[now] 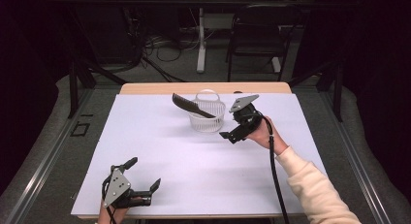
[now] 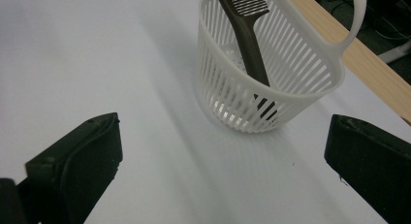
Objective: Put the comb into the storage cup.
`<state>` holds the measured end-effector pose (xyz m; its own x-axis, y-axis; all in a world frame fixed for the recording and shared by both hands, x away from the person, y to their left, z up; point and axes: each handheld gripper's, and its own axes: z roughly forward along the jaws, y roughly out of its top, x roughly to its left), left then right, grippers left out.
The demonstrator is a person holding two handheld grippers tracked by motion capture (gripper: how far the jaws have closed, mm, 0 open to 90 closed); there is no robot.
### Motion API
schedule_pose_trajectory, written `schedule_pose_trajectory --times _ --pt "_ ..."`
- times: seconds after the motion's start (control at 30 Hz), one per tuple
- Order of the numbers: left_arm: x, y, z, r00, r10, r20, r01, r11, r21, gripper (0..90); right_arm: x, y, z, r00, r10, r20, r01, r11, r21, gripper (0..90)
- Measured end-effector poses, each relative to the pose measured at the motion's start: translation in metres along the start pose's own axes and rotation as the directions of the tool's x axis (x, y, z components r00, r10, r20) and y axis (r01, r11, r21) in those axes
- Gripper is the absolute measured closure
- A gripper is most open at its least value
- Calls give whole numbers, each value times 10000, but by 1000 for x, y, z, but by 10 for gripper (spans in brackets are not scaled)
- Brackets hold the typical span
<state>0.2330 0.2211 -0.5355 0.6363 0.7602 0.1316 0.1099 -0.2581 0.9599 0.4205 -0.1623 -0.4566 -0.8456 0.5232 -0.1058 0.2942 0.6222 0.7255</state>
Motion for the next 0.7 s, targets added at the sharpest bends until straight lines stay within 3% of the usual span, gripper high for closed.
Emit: schedule_pose_trajectory --times 0.7 --pt "-1 1 0 10000 30 -17 -31 10000 -30 7 11 -30 -22 9997 225 -84 -226 9997 -27 0"
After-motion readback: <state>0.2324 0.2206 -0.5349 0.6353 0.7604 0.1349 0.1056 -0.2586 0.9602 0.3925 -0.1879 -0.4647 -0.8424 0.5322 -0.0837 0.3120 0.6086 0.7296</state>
